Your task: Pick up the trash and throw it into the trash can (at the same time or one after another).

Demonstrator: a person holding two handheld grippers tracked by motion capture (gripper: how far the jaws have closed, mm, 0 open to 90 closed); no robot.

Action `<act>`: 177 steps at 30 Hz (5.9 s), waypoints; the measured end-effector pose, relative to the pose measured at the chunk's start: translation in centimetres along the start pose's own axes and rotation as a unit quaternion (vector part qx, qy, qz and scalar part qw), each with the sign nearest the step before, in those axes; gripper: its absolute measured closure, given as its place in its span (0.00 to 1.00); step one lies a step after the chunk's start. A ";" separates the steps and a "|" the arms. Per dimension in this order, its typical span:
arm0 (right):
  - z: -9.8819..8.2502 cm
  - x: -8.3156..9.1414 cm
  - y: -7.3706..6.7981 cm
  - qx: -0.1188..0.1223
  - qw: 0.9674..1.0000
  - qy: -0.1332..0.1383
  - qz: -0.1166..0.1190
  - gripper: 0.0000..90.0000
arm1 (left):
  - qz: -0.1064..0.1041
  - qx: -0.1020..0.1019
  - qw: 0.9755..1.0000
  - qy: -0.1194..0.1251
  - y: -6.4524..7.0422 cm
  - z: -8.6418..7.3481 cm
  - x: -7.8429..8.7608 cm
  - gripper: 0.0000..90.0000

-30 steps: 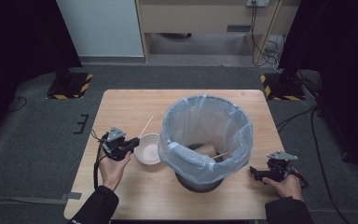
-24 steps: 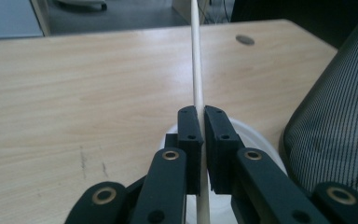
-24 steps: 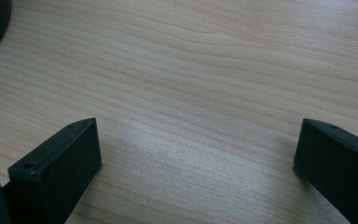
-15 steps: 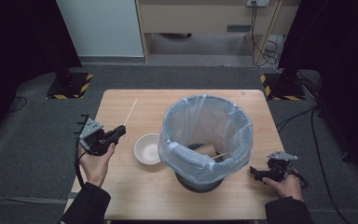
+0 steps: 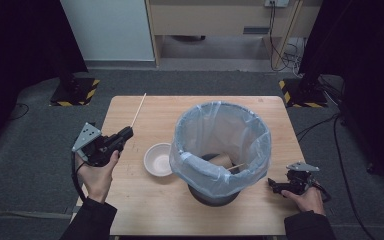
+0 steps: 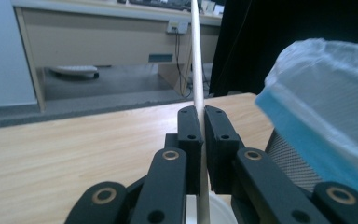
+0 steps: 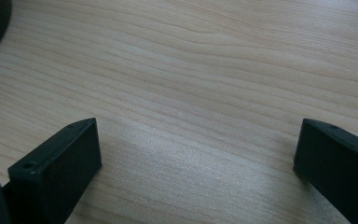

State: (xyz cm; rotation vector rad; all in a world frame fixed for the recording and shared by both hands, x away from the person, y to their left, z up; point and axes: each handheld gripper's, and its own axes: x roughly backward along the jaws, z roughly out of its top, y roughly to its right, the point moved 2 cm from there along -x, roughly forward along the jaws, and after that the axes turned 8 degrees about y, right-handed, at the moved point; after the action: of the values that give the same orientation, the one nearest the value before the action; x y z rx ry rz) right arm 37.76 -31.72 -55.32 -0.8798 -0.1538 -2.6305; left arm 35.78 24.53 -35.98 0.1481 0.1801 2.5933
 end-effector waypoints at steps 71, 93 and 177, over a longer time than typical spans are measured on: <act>0.0 0.0 0.0 0.001 1.000 0.000 0.000 0.01 | -0.155 -0.040 0.983 0.085 13.7 7.9 -6.0 0.95; 0.0 0.0 0.0 0.001 1.000 0.000 0.000 0.01 | -0.177 -0.057 0.981 0.051 15.6 6.5 -9.0 0.81; 0.0 0.0 0.0 0.002 1.000 0.000 0.000 0.01 | 0.040 -0.012 0.959 -0.279 -4.0 -15.0 -7.5 0.81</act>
State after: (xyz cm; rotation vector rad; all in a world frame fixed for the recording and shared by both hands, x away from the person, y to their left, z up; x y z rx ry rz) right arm 37.76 -31.75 -55.32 -0.8794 -0.1602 -2.6286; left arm 42.08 22.51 -51.88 0.8772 -0.0667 2.5171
